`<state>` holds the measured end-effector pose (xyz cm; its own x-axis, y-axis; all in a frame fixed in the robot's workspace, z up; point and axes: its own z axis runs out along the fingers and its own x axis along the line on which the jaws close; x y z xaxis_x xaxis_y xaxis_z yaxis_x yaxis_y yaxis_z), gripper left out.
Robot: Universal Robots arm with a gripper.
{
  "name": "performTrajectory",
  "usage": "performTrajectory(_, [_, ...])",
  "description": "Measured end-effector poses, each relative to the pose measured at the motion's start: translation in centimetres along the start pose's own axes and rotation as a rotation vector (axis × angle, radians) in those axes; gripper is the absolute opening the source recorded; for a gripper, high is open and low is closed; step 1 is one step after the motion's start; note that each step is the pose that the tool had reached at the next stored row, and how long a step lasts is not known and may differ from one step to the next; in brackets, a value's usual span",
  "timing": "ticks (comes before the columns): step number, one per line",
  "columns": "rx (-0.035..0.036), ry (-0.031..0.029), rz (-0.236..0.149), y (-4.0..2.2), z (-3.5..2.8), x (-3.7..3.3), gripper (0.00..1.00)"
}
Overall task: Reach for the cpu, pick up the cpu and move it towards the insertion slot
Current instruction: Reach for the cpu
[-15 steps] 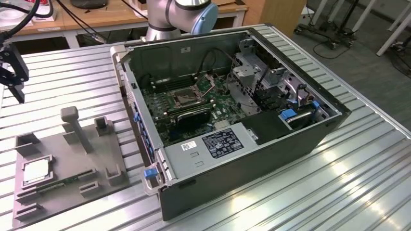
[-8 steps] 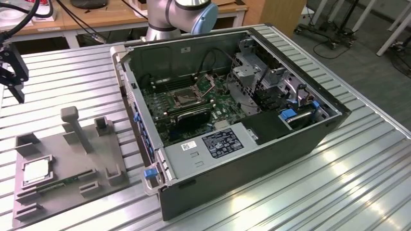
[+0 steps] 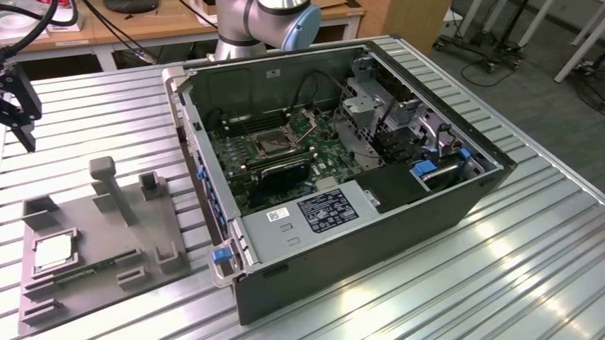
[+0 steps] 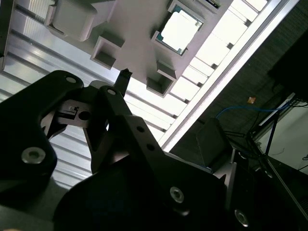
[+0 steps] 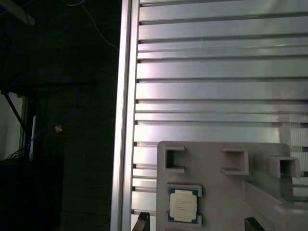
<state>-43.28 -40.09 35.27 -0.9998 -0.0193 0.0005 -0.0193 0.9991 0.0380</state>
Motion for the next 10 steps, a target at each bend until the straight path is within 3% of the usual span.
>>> performTrajectory(10, [0.0000,0.0000,0.000,0.00,0.00,0.02,0.82])
